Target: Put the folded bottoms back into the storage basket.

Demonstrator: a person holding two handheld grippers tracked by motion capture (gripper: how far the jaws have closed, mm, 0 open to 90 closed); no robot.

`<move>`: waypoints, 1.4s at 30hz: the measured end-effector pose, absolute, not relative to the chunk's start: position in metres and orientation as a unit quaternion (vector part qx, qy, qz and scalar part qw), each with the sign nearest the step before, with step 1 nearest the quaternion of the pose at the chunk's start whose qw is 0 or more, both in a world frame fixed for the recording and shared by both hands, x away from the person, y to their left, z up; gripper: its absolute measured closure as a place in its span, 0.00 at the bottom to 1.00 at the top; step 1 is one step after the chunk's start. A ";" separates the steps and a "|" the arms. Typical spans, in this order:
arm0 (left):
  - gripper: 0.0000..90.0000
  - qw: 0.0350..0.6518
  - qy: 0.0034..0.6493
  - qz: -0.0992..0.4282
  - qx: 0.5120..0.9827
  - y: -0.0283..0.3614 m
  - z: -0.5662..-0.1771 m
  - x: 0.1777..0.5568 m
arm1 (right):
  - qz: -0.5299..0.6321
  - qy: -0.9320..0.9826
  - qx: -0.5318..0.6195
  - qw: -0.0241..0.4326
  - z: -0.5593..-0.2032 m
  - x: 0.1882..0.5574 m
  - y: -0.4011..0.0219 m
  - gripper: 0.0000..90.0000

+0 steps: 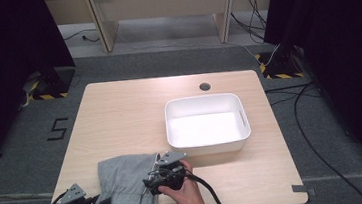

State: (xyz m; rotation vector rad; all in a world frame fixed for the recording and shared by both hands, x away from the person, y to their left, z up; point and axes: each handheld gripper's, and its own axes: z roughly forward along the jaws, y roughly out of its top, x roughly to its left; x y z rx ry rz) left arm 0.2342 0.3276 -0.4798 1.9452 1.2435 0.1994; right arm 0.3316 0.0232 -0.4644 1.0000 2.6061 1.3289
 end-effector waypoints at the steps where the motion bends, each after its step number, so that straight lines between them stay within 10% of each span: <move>1: 0.74 0.401 0.491 0.079 0.769 0.328 -0.480 0.234 | 0.425 0.845 0.324 0.028 -0.467 0.333 0.027 0.18; 17: 0.73 0.396 0.486 0.086 0.774 0.326 -0.479 0.233 | 0.390 0.849 0.350 0.067 -0.494 0.337 0.038 0.17; 33: 0.73 0.395 0.479 0.090 0.779 0.325 -0.479 0.233 | 0.418 0.846 0.331 0.021 -0.495 0.348 0.048 0.64; 42: 0.75 0.393 0.470 0.101 0.784 0.322 -0.476 0.232 | 0.438 0.839 0.324 0.014 -0.494 0.347 0.046 0.73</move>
